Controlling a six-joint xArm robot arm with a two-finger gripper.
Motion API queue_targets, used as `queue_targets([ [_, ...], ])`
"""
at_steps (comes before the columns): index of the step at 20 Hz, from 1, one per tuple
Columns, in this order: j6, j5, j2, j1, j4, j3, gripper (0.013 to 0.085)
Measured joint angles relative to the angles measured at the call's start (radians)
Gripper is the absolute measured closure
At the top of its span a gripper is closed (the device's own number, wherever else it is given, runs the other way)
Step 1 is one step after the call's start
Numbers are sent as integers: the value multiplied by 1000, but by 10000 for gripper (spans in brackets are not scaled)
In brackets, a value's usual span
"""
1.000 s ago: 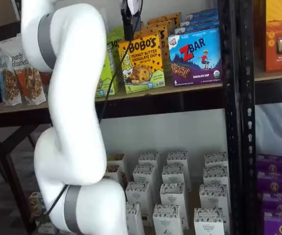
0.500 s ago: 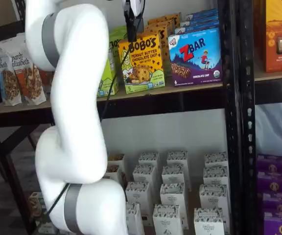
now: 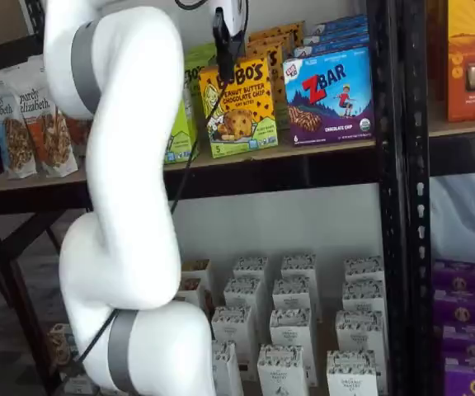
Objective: Pick up the orange box on the top shelf, the fifth box from the left
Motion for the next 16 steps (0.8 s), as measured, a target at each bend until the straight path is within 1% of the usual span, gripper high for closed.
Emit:
queue_targets([
  [4, -7, -17, -13, -6, 3, 34, 130],
  [9, -14, -19, -14, -17, 22, 43, 130],
  [13, -15, -21, -10, -18, 24, 41, 130],
  [16, -13, -24, -6, -14, 16, 41, 130],
])
